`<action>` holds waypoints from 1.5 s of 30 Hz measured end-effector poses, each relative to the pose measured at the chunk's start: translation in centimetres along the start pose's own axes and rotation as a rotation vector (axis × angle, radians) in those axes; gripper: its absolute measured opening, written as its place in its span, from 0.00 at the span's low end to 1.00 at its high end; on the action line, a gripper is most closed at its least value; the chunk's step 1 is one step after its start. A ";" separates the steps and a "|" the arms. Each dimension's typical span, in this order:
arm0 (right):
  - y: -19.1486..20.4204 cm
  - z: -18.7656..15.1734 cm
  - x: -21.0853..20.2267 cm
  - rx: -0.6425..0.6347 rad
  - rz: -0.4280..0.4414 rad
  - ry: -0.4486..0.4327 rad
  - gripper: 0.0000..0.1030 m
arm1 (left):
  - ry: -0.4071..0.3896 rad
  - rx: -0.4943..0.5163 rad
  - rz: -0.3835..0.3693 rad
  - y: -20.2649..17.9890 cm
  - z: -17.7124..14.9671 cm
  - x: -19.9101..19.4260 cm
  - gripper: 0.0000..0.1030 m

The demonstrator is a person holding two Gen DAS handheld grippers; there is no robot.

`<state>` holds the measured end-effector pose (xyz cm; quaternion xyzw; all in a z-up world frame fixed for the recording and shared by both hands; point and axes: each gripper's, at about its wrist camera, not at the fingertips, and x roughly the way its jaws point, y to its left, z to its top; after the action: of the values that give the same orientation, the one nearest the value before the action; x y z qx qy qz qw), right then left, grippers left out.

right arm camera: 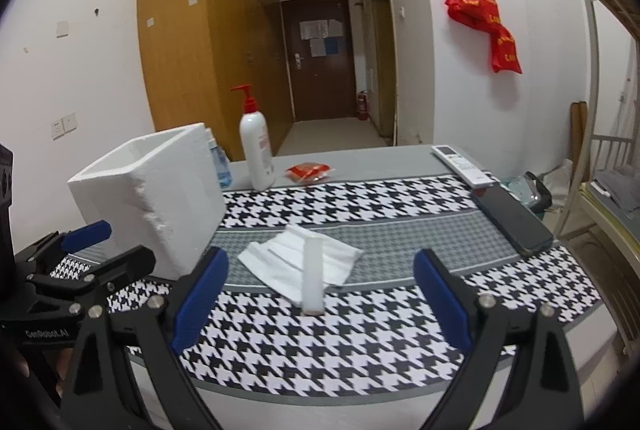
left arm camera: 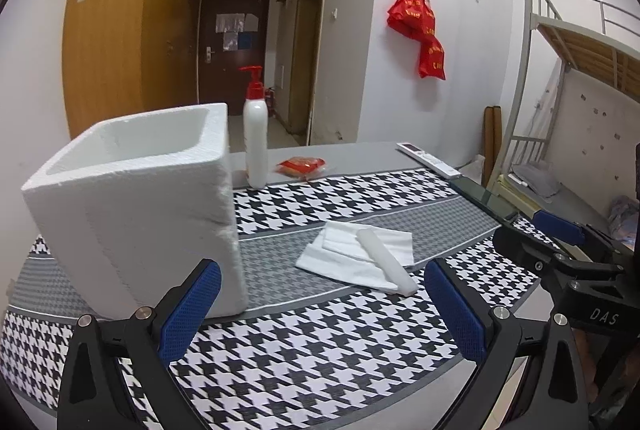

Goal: Organize soft objects
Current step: 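Move the right gripper down onto the white foam tube on the towel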

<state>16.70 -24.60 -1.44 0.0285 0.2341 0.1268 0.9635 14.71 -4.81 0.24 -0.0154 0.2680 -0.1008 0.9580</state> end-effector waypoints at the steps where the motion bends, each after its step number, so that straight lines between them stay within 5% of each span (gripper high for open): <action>1: -0.3 -0.1 0.0 0.007 0.000 0.003 0.93 | 0.002 0.003 -0.003 -0.2 0.0 0.1 0.99; 45: -3.9 -0.3 6.3 -0.046 0.066 0.141 0.91 | 0.135 -0.021 -0.061 -0.6 -0.1 7.1 0.98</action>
<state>22.86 -26.80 -4.91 0.0052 0.2975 0.1655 0.9403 20.46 -6.86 -3.41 -0.0270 0.3323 -0.1281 0.9340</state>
